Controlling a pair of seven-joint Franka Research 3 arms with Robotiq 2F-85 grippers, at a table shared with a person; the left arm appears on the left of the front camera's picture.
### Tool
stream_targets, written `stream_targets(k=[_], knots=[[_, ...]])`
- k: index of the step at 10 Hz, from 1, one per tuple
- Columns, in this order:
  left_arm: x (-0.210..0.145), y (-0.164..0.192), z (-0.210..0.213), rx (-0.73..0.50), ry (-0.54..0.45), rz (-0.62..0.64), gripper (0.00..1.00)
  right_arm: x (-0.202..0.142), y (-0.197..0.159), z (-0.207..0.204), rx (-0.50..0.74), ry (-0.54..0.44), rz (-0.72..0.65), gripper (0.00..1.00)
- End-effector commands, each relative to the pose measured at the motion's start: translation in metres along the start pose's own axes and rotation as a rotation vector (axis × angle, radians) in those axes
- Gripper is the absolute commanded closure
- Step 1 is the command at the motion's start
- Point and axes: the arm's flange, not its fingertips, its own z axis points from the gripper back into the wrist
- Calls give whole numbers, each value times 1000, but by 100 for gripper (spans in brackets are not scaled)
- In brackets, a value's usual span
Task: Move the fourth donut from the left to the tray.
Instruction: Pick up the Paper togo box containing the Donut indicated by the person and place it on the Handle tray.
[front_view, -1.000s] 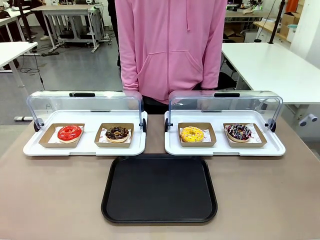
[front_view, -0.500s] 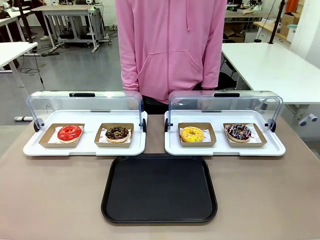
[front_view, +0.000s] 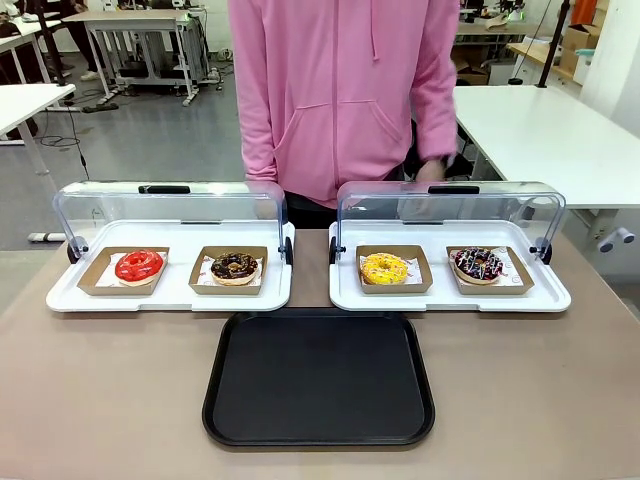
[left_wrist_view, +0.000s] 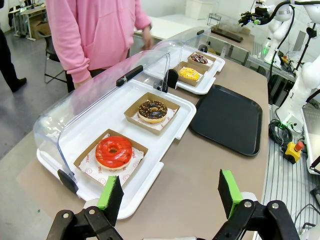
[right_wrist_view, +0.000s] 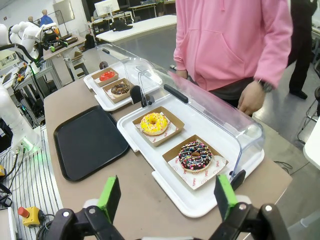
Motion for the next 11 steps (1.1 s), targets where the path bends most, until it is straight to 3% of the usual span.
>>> stream_targets(k=[1, 11], knots=[[0, 1, 2, -6, -20, -22, 0, 3, -3, 0, 1, -25, 26, 0], [0, 1, 2, -6, -20, -22, 0, 3, -3, 0, 1, -25, 26, 0]])
